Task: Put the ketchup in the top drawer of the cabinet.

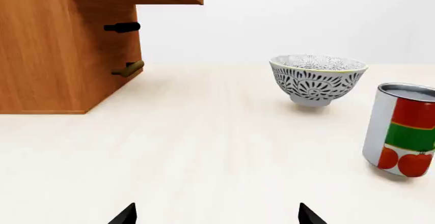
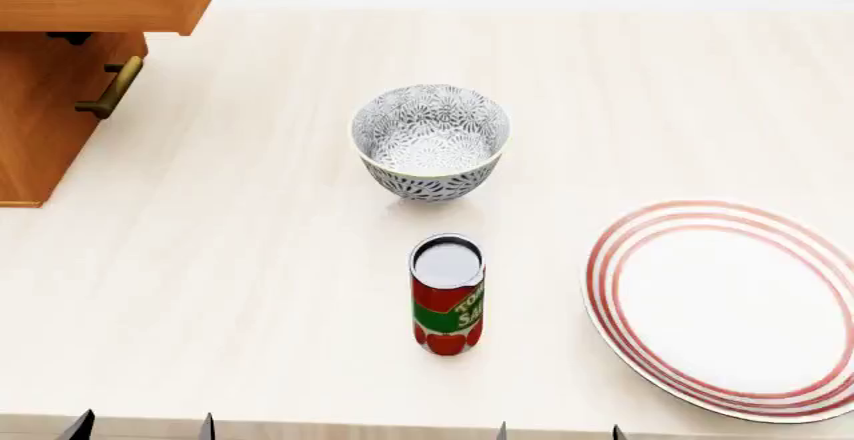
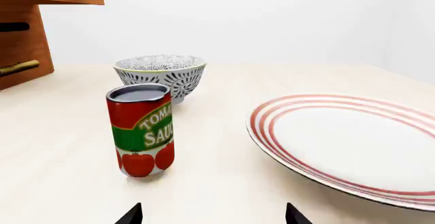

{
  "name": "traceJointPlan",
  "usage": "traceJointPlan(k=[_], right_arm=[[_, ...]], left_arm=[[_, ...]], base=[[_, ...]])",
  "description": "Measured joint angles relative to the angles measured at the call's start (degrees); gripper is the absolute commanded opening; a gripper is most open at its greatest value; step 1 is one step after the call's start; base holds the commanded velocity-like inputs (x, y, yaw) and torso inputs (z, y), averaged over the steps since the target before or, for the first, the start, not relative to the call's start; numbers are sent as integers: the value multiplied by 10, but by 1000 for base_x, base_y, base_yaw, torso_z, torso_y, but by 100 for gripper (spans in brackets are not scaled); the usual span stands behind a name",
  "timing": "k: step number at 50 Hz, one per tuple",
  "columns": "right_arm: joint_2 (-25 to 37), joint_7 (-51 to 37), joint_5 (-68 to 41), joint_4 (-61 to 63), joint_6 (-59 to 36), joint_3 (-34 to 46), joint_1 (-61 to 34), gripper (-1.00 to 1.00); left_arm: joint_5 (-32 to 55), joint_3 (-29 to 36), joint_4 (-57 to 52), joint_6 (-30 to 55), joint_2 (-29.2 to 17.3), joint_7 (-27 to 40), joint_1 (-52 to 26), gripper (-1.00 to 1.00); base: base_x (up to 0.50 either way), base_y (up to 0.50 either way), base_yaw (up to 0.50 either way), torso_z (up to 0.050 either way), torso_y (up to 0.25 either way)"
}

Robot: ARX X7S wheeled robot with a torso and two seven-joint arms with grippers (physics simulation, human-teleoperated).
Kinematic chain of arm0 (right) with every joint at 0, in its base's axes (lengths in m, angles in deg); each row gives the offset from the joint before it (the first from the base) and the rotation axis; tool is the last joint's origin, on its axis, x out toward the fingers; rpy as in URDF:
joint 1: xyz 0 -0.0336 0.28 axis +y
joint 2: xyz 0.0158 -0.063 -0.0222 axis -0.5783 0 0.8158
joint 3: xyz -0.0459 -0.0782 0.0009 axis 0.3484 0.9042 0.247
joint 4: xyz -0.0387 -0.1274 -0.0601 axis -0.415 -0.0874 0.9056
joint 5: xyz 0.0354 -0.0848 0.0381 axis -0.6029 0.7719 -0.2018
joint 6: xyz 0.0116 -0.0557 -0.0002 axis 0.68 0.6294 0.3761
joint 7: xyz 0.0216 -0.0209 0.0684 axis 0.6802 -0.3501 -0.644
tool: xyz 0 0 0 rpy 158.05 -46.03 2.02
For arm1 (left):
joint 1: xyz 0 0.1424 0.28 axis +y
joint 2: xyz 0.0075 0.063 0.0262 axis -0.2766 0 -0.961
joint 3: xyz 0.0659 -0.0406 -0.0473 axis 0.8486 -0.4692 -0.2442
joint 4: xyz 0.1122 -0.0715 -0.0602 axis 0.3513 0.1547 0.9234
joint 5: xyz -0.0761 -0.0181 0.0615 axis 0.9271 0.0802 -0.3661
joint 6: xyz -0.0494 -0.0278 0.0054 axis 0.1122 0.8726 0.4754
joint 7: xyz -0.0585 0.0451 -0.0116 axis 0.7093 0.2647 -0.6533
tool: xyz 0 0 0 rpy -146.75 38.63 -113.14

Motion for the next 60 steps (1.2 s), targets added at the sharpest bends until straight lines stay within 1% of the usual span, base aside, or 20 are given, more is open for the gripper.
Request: traceJointPlan(k=[1, 4, 9, 30, 39, 47, 60], right_arm=[[1, -2, -2, -8, 8, -4, -1, 100], [4, -5, -4, -2, 4, 0, -1, 100], [11, -13, -7, 32, -15, 8, 3, 100], [42, -43, -9, 238, -92, 44, 33, 100], [53, -55, -5, 319, -126, 54, 43, 100], [61, -64, -7, 370, -148, 57, 47, 100], [79, -76, -6, 449, -205, 55, 31, 100]], left_arm=[[8, -4, 9, -8, -3, -8, -7, 100], [8, -1, -1, -3, -4, -4, -5, 100], [10, 9, -49, 20, -9, 7, 7, 100], [13, 51, -361, 156, -40, 53, 61, 100], [2, 74, -467, 201, -52, 67, 74, 100], [-1, 88, -519, 223, -59, 76, 80, 100], [5, 95, -556, 239, -70, 88, 82, 100]], base=[[0, 0, 0, 0, 0], [0, 0, 0, 0, 0], [0, 0, 0, 0, 0], [0, 0, 0, 0, 0], [0, 0, 0, 0, 0], [0, 0, 0, 0, 0], [0, 0, 0, 0, 0]])
